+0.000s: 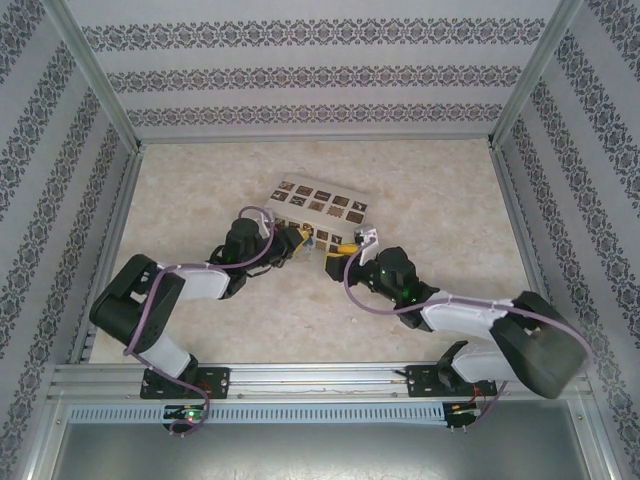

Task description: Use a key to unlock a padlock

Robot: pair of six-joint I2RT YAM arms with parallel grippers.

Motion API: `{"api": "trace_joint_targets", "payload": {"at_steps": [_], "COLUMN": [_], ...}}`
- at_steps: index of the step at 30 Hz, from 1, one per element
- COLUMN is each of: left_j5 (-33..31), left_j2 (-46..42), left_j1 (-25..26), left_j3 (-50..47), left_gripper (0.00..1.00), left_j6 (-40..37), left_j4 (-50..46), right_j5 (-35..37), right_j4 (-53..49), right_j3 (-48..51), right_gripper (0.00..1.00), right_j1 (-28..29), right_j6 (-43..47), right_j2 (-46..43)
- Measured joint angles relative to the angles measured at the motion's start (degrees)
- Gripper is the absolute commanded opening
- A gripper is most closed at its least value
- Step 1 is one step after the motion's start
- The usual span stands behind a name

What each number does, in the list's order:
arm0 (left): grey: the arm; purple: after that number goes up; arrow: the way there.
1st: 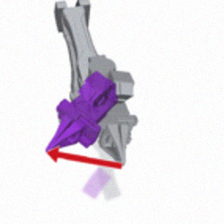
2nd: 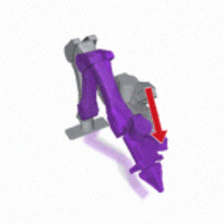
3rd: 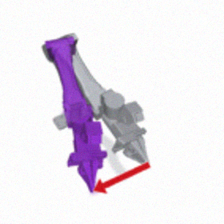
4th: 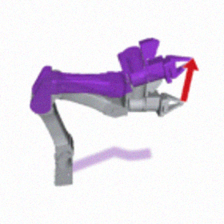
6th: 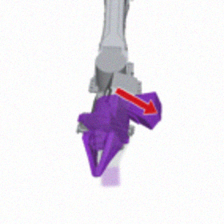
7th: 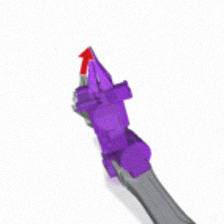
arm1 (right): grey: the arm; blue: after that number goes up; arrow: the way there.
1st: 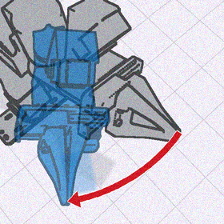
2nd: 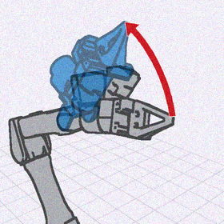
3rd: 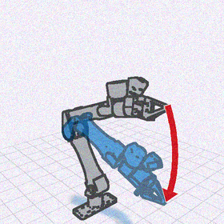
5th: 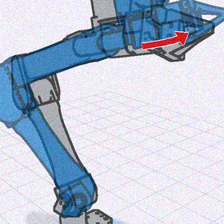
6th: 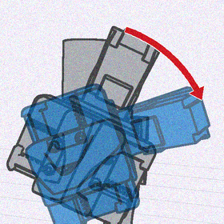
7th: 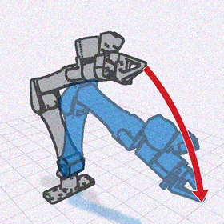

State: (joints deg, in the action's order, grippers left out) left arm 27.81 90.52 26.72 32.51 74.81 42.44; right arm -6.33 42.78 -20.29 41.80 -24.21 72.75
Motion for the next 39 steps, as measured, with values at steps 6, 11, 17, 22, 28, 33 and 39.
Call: {"api": "trace_joint_targets", "payload": {"at_steps": [6, 11, 17, 22, 28, 33, 39], "left_j5": [-1.38, -1.53, -1.81, -2.21, -2.51, -2.58, -2.56], "left_j2": [-3.15, -3.89, -5.77, -7.15, -7.52, -7.65, -7.65], "left_j1": [0.33, 1.01, 1.44, 1.49, 2.05, 2.16, 2.19], "left_j3": [0.26, 2.43, 3.54, 3.72, 4.85, 4.94, 4.94], "left_gripper": [0.00, 0.00, 0.00, 0.00, 0.00, 0.00, 0.00], "left_j6": [0.04, 0.02, 0.07, 0.31, 0.66, 1.18, 2.10], "left_j4": [-9.09, -14.78, -18.25, -21.14, -23.80, -24.24, -24.30], "right_j5": [7.50, 14.51, 21.66, 24.41, 24.96, 24.83, 24.30], "right_j4": [-6.99, -11.15, -12.68, -12.79, -13.07, -13.25, -13.44], "right_j3": [-0.09, -0.48, -3.19, -5.53, -7.50, -8.98, -10.23], "right_gripper": [0.57, 0.60, 0.58, 0.53, 0.44, 0.39, 0.38], "right_j1": [7.02, 12.98, 15.87, 16.13, 16.13, 16.13, 16.13], "right_j6": [20.81, 38.36, 53.24, 59.84, 63.17, 63.43, 63.30], "right_j2": [-5.25, -5.31, -2.97, -0.26, 2.67, 4.24, 6.23]}}
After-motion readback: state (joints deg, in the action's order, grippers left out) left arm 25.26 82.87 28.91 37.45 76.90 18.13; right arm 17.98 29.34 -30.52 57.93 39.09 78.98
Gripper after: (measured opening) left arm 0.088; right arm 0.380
